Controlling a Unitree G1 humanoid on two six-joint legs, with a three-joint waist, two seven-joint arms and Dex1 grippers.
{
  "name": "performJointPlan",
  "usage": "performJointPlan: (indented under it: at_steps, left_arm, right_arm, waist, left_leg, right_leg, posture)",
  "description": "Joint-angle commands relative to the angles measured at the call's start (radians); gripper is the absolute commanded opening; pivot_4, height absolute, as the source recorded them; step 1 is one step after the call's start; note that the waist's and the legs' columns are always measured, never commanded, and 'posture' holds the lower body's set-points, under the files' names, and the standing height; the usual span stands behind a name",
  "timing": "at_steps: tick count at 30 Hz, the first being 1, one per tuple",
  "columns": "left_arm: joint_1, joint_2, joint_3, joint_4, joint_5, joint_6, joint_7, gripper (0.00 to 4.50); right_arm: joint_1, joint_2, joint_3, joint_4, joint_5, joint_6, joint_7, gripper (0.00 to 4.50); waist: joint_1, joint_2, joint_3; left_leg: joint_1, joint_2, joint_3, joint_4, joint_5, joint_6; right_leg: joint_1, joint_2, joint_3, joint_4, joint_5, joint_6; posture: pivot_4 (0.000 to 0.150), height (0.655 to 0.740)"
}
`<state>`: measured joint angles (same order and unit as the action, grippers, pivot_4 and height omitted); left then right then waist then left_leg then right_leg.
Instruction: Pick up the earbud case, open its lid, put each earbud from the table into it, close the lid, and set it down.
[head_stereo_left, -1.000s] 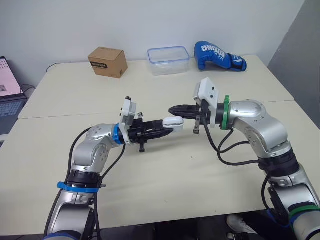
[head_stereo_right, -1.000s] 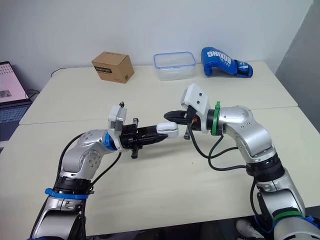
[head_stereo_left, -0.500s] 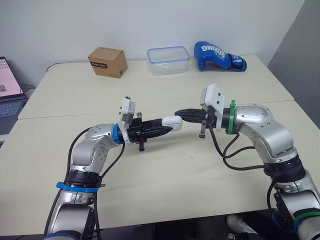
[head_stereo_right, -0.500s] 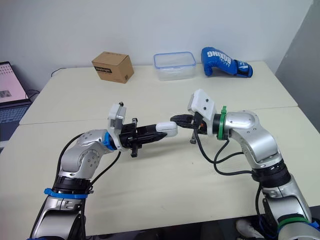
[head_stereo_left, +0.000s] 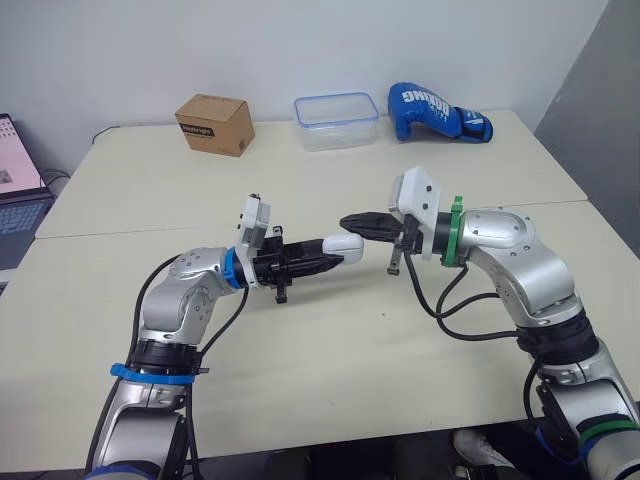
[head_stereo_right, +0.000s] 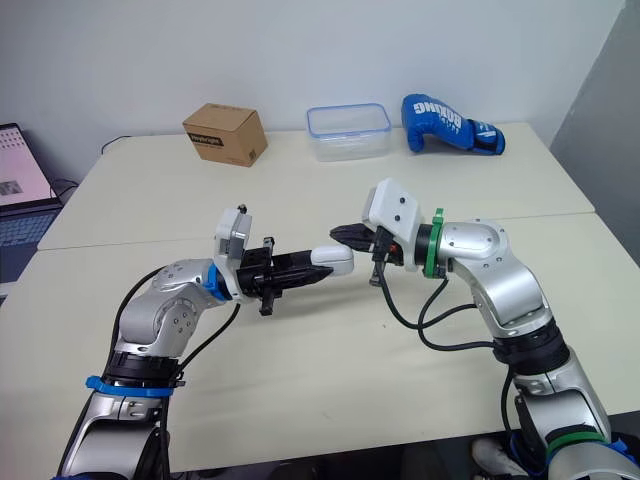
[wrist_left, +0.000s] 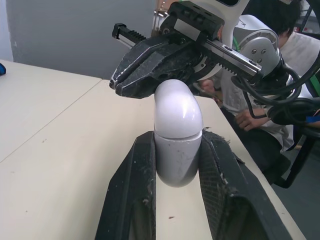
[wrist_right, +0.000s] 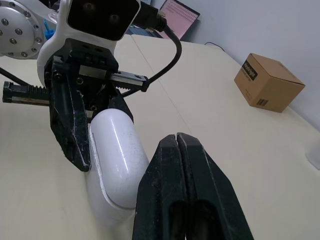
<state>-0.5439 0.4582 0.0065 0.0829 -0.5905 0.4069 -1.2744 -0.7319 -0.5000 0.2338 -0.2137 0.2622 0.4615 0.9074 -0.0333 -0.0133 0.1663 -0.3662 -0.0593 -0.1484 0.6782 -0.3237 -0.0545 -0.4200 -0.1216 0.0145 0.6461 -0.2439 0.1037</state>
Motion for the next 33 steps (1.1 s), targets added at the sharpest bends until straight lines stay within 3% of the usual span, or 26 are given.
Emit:
performJointPlan:
  at_steps: [1, 14, 19, 25, 33]
  left_arm:
    - [-0.019, 0.000, 0.020, -0.034, -0.020, -0.006, 0.010, 0.82]
    - [-0.019, 0.001, 0.022, -0.040, -0.018, 0.011, 0.022, 0.82]
    - [-0.013, 0.007, 0.015, -0.049, -0.004, 0.017, 0.038, 0.82]
    - [-0.033, 0.031, -0.004, -0.052, -0.006, 0.169, 0.134, 0.82]
    - [-0.120, 0.016, -0.011, -0.018, -0.026, 0.526, 0.357, 0.82]
  right_arm:
    - [-0.001, -0.012, 0.034, -0.067, -0.007, -0.034, 0.044, 0.02]
    - [0.047, -0.075, 0.069, -0.095, -0.090, -0.152, 0.092, 0.02]
    - [0.014, -0.090, -0.023, -0.069, -0.005, -0.037, 0.099, 0.02]
    - [-0.011, -0.196, -0.205, -0.005, 0.169, 0.089, 0.184, 0.02]
    - [0.075, -0.307, -0.235, -0.049, 0.218, 0.132, 0.238, 0.02]
  waist:
    - [0.000, 0.000, 0.000]
    - [0.000, 0.000, 0.000]
    - [0.000, 0.000, 0.000]
    - [0.004, 0.000, 0.000]
    - [0.002, 0.000, 0.000]
  left_leg:
    - [0.000, 0.000, 0.000, 0.000, 0.000, 0.000]
    - [0.000, 0.000, 0.000, 0.000, 0.000, 0.000]
    - [0.000, 0.000, 0.000, 0.000, 0.000, 0.000]
    - [0.000, 0.000, 0.000, 0.000, 0.000, 0.000]
    - [0.000, 0.000, 0.000, 0.000, 0.000, 0.000]
  right_leg:
    - [0.000, 0.000, 0.000, 0.000, 0.000, 0.000]
    - [0.000, 0.000, 0.000, 0.000, 0.000, 0.000]
    - [0.000, 0.000, 0.000, 0.000, 0.000, 0.000]
    - [0.001, 0.000, 0.000, 0.000, 0.000, 0.000]
    - [0.000, 0.000, 0.000, 0.000, 0.000, 0.000]
  posture:
    - [0.150, 0.7307]
    - [0.150, 0.7307]
    - [0.150, 0.7307]
    - [0.150, 0.7307]
    - [0.150, 0.7307]
